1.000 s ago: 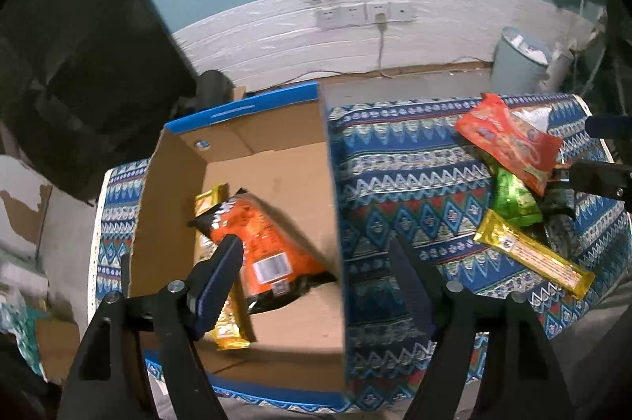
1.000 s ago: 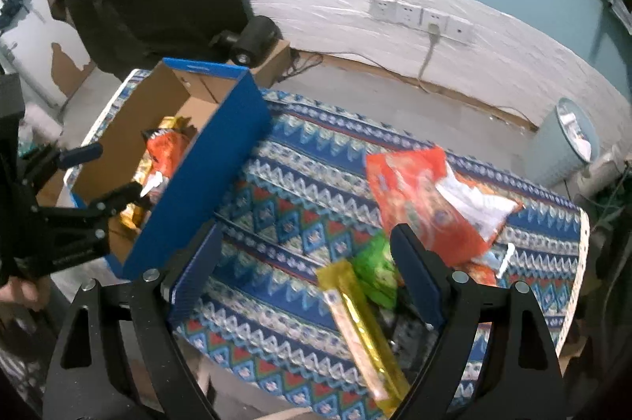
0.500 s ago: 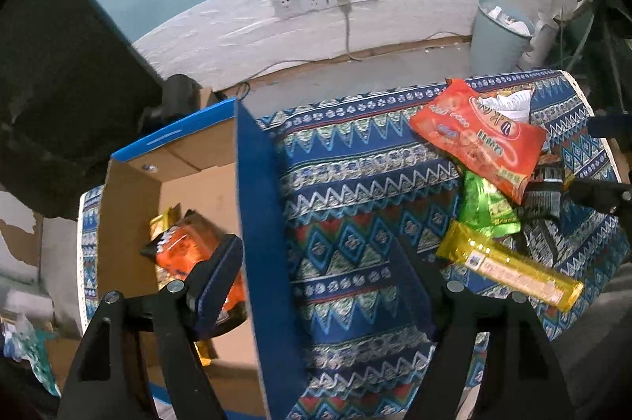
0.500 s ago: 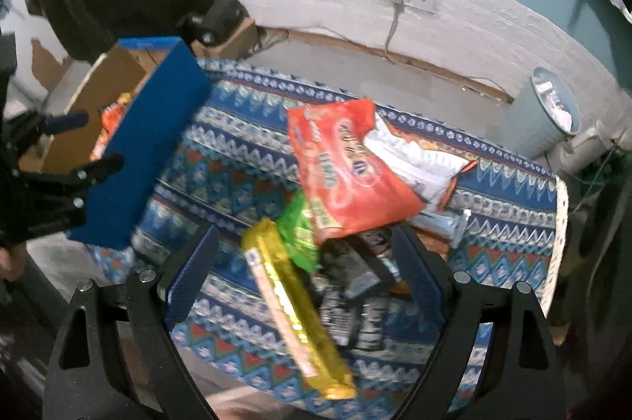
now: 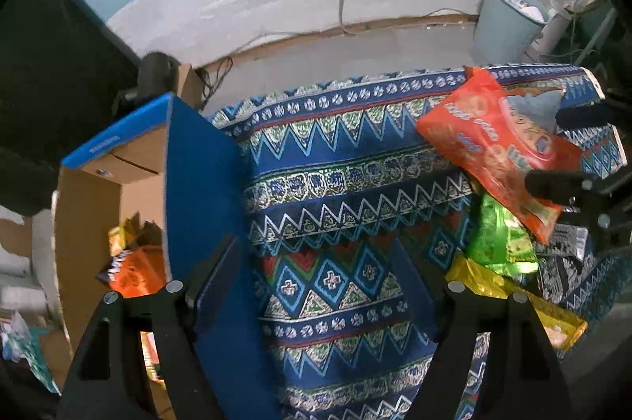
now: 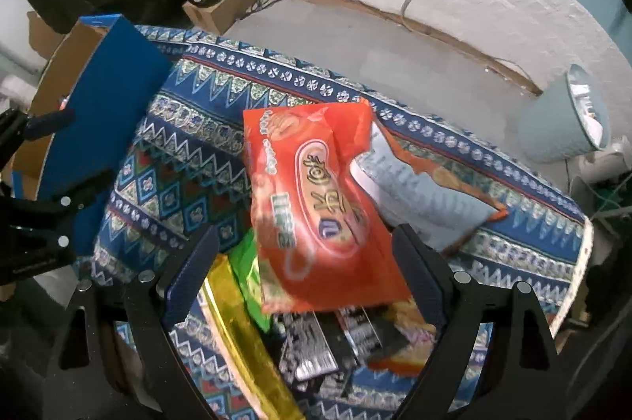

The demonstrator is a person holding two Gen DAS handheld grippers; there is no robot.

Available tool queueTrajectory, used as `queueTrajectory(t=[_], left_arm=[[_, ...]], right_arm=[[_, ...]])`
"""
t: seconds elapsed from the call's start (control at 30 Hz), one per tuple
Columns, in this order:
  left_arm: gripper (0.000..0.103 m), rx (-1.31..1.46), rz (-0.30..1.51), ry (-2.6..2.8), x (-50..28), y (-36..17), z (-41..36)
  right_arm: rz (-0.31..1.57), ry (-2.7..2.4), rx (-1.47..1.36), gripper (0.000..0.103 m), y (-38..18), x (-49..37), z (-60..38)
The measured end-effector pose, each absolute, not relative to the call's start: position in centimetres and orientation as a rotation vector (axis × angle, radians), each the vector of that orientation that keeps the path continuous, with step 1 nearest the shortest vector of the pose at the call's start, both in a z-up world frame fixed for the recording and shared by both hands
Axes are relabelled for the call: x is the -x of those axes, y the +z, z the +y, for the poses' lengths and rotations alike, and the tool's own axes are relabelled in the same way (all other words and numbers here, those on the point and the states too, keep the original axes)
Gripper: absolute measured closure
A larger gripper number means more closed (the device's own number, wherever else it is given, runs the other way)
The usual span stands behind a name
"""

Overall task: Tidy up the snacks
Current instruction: 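Move both tools back over the remaining snack pile, then grasp the long gold bar with the left tool while the right tool grasps the red cookie bag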

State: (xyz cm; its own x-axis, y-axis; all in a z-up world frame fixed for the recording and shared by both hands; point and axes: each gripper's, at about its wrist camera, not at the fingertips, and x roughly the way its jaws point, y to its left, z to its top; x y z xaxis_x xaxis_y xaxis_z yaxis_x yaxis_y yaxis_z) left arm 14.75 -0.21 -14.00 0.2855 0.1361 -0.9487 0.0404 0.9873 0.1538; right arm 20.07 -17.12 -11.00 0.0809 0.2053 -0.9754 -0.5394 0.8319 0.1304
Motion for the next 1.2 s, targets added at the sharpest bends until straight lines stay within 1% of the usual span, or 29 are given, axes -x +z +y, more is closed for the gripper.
queueTrajectory(t=[0.27, 0.5, 0.7, 0.73, 0.77, 0.9, 0.93, 0.97, 1.03, 1.2], left_arm=[[0.024, -0.065, 1.355, 0.068, -16.3, -17.0, 0.8], [0.024, -0.072, 1.369, 0.059, -16.9, -18.2, -0.1], [0.024, -0.082, 1.385, 0.046, -16.5, -18.5, -0.7], [0.024, -0.080, 1.387, 0.045, -16.4, -18.6, -0.7], [0.024, -0.078, 1.390, 0.043, -16.3, -18.6, -0.7], [0.024, -0.066, 1.405, 0.047, -15.7, -18.8, -1.2], [0.024, -0.065, 1.408, 0.046, -15.2, -18.8, -1.4], [0.024, -0.066, 1.408, 0.045, -15.0, -18.8, -1.5], [0.024, -0.076, 1.404, 0.043, -14.4, -18.7, -2.1], [0.024, -0.059, 1.410, 0.032, -12.8, -18.2, -3.5]], right_arm=[[1.391, 0.571, 0.316, 0.015, -13.1, -21.1, -16.0], [1.391, 0.549, 0.392, 0.015, -14.9, -21.2, -15.5], [1.377, 0.567, 0.396, 0.015, -15.3, -21.0, -15.6], [1.379, 0.569, 0.389, 0.020, -15.4, -20.9, -15.7], [1.389, 0.573, 0.381, 0.034, -15.5, -20.9, -15.9], [1.389, 0.584, 0.407, 0.043, -15.7, -20.4, -15.9], [1.388, 0.589, 0.408, 0.046, -15.6, -20.3, -15.9], [1.391, 0.592, 0.408, 0.052, -15.4, -20.2, -16.0], [1.378, 0.591, 0.384, 0.056, -14.8, -20.1, -16.5], [1.352, 0.584, 0.376, 0.057, -13.7, -19.4, -17.2]])
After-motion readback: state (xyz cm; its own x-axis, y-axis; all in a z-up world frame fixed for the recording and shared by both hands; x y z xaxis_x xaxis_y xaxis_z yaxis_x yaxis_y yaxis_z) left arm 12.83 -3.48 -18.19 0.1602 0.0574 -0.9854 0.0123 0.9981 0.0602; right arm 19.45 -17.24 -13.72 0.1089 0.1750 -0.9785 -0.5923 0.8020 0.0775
